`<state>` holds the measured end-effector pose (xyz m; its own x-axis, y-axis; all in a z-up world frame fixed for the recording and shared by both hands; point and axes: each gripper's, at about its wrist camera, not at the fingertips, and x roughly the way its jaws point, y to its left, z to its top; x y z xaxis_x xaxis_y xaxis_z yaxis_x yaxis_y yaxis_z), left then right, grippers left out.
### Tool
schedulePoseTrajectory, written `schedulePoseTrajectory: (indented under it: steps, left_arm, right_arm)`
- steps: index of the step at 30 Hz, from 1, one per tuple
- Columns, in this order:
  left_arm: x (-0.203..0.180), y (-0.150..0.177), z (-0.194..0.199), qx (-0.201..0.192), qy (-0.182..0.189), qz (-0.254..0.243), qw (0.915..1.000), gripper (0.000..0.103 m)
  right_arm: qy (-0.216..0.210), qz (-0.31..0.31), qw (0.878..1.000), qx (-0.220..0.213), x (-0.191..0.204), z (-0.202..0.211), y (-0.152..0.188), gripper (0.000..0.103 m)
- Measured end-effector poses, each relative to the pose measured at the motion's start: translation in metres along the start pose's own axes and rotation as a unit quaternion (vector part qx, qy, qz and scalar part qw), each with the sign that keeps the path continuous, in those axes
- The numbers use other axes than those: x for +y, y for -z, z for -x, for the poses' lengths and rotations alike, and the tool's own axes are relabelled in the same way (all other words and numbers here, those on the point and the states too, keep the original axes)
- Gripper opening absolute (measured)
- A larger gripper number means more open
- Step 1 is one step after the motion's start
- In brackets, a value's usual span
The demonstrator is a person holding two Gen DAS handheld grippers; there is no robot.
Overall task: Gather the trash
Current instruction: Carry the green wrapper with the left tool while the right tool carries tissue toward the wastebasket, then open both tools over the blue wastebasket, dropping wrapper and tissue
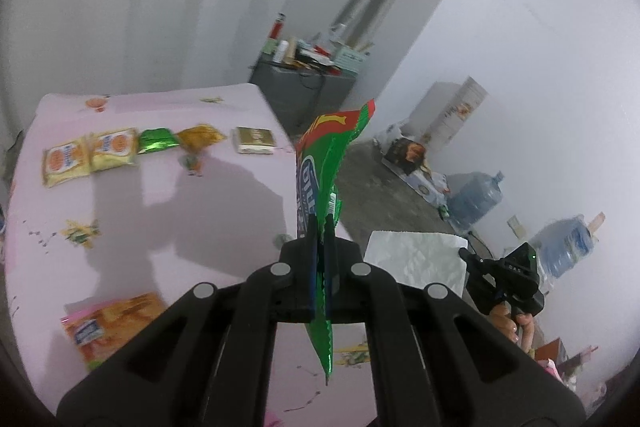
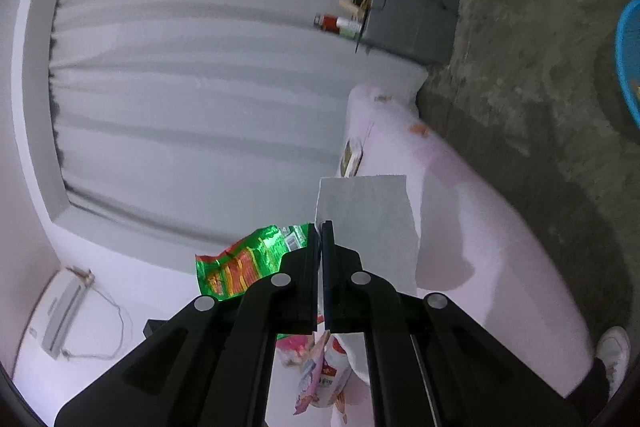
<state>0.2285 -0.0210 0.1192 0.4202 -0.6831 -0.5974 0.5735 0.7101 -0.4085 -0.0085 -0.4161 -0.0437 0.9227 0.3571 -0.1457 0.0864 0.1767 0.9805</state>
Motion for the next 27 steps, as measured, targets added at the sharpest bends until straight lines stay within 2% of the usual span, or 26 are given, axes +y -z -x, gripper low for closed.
schedulePoseTrajectory:
  steps: [8, 13, 20, 27]
  left_arm:
    - [-0.071, 0.003, -0.045, 0.029, 0.036, -0.04, 0.9981, 0.0]
    - [-0.125, 0.01, -0.087, 0.059, 0.064, -0.067, 0.994, 0.0]
    - [-0.196, 0.035, -0.173, 0.12, 0.103, -0.092, 0.9832, 0.0]
    - [-0.249, 0.071, -0.27, 0.179, 0.111, -0.099, 0.9725, 0.0]
  right_arm:
    - [-0.002, -0.022, 0.998, -0.065, -0.028, 0.064, -0.026, 0.002]
    - [0.012, -0.031, 0.994, -0.108, -0.049, 0.107, -0.039, 0.002]
    - [0.057, -0.055, 0.984, -0.162, -0.085, 0.156, -0.054, 0.002]
    - [0.101, -0.096, 0.972, -0.19, -0.137, 0.174, -0.075, 0.002]
